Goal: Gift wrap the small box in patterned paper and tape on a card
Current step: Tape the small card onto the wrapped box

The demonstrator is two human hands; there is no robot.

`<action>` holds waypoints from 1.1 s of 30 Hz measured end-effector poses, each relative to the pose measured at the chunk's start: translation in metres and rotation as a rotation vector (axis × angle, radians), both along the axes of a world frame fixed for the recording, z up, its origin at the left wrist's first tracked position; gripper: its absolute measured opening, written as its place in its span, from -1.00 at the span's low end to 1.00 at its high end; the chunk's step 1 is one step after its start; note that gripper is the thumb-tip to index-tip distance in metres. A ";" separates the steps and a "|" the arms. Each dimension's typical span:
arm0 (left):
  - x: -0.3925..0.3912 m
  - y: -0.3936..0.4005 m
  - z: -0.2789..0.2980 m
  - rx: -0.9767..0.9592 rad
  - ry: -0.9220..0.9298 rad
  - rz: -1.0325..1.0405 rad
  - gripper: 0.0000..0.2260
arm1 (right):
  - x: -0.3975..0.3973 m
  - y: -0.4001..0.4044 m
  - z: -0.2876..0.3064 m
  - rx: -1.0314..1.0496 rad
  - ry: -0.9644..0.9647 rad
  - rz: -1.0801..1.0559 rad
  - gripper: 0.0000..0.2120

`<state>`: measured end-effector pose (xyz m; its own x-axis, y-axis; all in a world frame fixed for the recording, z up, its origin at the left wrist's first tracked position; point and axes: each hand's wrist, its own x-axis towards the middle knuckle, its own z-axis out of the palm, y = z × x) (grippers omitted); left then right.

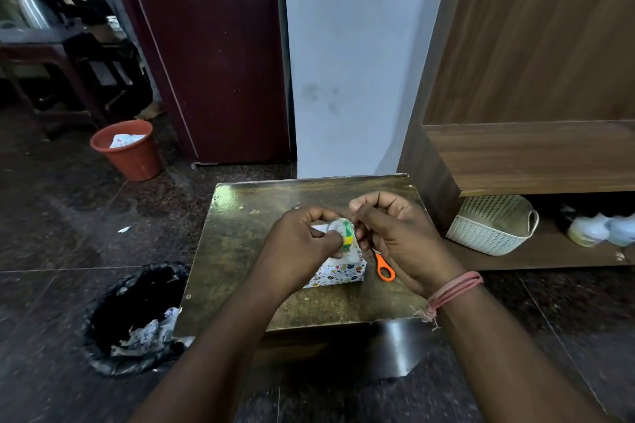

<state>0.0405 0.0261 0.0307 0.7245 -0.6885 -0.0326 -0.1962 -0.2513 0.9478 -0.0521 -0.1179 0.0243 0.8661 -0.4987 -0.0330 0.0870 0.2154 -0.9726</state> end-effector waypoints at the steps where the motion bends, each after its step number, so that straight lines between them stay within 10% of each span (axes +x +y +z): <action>1: 0.001 0.000 0.002 -0.024 0.051 -0.004 -0.79 | 0.002 0.003 0.000 -0.018 -0.032 -0.009 -0.84; 10: 0.011 0.012 0.014 -0.131 0.532 -0.076 -0.66 | 0.020 0.018 0.005 0.062 -0.098 -0.167 -0.91; 33: 0.021 0.020 0.013 -0.309 0.814 -0.223 -0.62 | 0.017 0.017 0.006 0.024 -0.037 -0.248 -0.96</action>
